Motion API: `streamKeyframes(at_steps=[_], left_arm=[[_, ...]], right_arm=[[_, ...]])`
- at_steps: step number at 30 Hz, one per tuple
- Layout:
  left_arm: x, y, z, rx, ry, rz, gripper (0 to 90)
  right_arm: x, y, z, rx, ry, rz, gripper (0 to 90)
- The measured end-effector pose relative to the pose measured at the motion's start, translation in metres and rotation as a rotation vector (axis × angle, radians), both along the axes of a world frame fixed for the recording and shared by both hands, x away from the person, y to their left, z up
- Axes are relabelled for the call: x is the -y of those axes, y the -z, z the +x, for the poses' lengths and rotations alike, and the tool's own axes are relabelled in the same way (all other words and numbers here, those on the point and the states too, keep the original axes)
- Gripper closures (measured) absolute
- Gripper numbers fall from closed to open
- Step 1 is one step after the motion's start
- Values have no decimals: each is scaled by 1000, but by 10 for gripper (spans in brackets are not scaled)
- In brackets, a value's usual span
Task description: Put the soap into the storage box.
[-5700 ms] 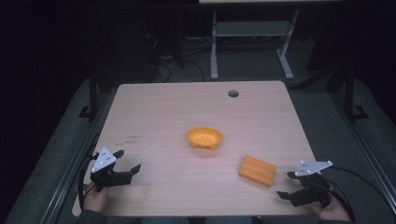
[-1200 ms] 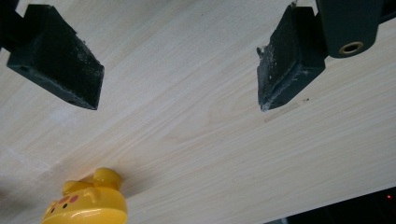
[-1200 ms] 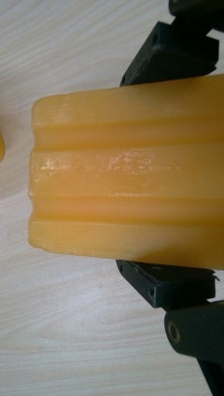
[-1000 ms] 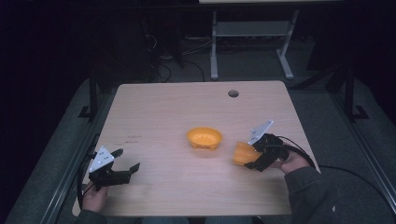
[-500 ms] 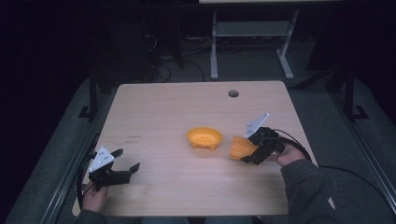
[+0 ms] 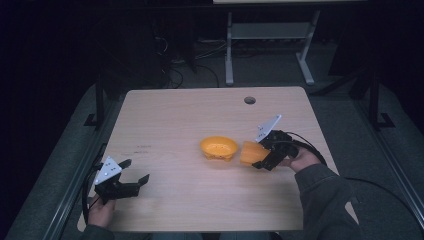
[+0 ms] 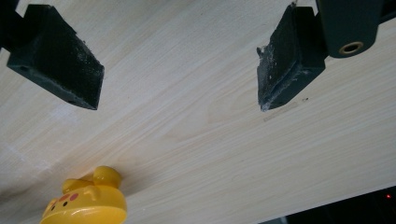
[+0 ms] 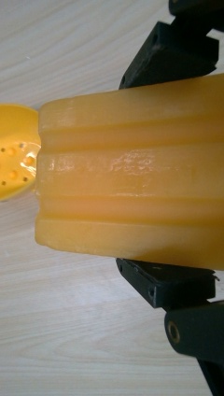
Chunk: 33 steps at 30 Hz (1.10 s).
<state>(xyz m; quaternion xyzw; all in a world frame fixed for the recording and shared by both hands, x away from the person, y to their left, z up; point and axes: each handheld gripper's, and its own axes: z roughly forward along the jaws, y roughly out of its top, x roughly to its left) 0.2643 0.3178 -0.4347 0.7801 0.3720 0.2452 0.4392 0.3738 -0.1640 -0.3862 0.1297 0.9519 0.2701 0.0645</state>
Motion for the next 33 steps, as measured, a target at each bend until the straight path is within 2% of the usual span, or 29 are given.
streamKeyframes(at_steps=[17,20,24,30,33], left_arm=[[0,0,1,0,-3,-5,142],[0,0,1,1,-3,-6,142],[-1,0,1,4,-2,-4,142],[-4,1,2,-2,-24,-41,142],[-4,1,2,-3,-18,-31,142]], right_arm=[[-21,-10,19,15,-39,5,206],[-26,-13,24,12,-44,20,206],[-32,-14,27,15,-53,8,207],[-41,-13,33,15,-67,9,206],[-44,-12,36,6,-69,30,206]])
